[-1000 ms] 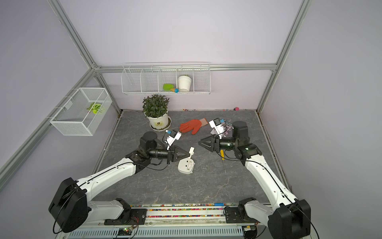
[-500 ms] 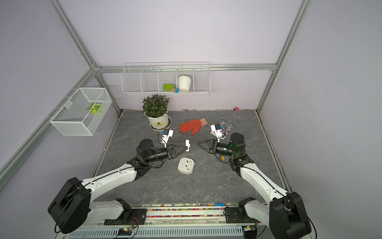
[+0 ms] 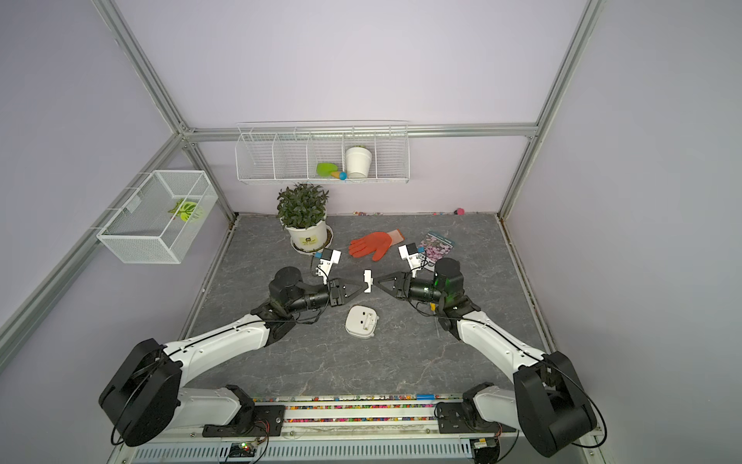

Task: Remove the battery from the alarm
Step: Pick up the cover from the center of the board.

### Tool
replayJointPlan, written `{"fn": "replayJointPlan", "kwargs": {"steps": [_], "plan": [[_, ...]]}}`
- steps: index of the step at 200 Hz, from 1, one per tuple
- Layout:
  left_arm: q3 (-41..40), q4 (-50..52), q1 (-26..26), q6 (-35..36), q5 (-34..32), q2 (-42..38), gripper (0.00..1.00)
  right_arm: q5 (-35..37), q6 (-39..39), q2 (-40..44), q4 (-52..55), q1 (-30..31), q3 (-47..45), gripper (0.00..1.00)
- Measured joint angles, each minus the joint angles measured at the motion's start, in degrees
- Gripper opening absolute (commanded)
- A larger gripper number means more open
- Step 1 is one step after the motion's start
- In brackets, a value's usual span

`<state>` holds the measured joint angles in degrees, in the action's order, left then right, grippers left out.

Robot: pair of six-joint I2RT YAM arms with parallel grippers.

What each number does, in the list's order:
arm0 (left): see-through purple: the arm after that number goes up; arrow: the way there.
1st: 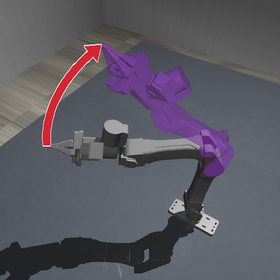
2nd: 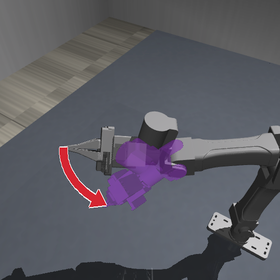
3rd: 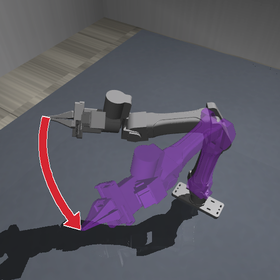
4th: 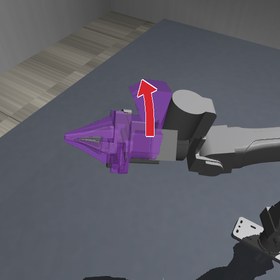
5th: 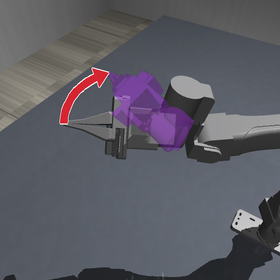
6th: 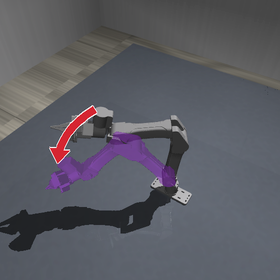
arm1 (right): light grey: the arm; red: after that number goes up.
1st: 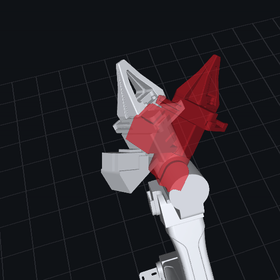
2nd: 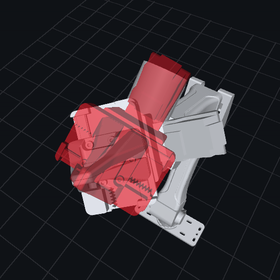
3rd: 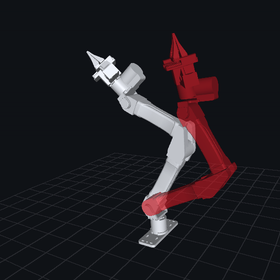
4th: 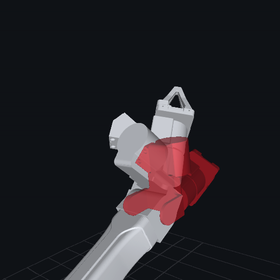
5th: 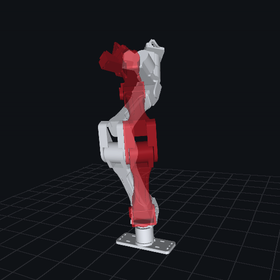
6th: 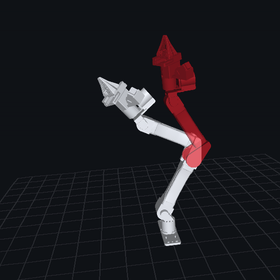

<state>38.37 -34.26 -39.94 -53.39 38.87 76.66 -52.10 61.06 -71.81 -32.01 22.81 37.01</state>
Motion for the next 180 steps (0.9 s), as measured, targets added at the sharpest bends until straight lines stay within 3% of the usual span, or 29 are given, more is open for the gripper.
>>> {"fn": "replayJointPlan", "kwargs": {"steps": [140, 160, 180], "plan": [[0.4, 0.4, -0.1, 0.1, 0.0, 0.3, 0.0, 1.0, -1.6, -0.1, 1.8, 0.4, 1.2, 0.07], [0.5, 1.1, -0.1, 0.2, -0.2, 0.3, 0.19, 1.1, -2.5, -0.1, 3.9, 0.5, 1.7, 0.04], [0.5, 2.4, -0.2, 0.7, -0.5, 0.3, 0.29, 1.5, -4.3, -0.1, 7.7, 0.7, 2.9, 0.02]]}}
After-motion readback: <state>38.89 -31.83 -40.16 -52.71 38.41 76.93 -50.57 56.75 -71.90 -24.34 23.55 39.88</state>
